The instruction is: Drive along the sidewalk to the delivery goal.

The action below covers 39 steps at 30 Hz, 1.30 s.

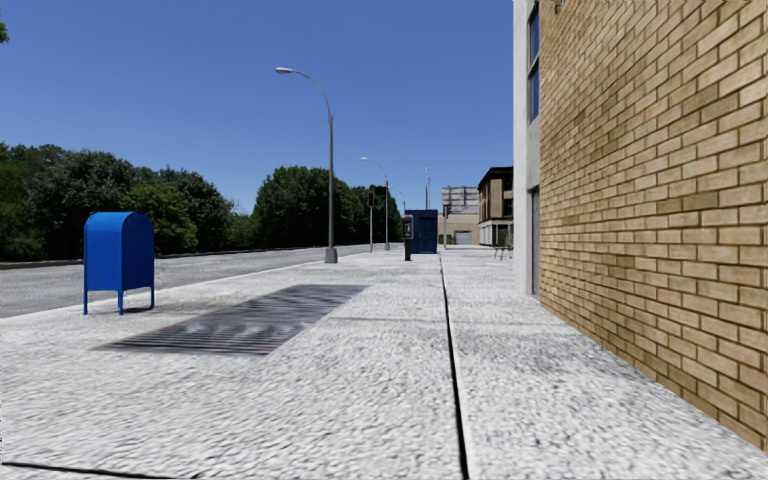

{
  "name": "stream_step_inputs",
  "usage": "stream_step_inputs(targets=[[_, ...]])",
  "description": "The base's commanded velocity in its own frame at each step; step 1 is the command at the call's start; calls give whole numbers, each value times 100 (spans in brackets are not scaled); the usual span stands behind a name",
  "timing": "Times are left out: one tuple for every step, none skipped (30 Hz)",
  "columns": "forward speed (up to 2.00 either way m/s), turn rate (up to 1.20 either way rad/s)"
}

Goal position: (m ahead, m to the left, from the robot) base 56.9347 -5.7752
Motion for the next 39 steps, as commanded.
stream_step_inputs(targets=[[200,0],[200,0],[200,0],[200,0],[200,0],[200,0],[200,0],[200,0],[200,0],[200,0],[200,0],[200,0],[200,0],[200,0],[200,0],[200,0],[200,0],[200,0],[200,0],[200,0],[200,0],[200,0],[200,0],[200,0],[200,0],[200,0],[200,0],[200,0],[200,0],[200,0],[200,0],[200,0],[200,0],[200,0],[200,0],[200,0],[200,0],[200,0],[200,0]])
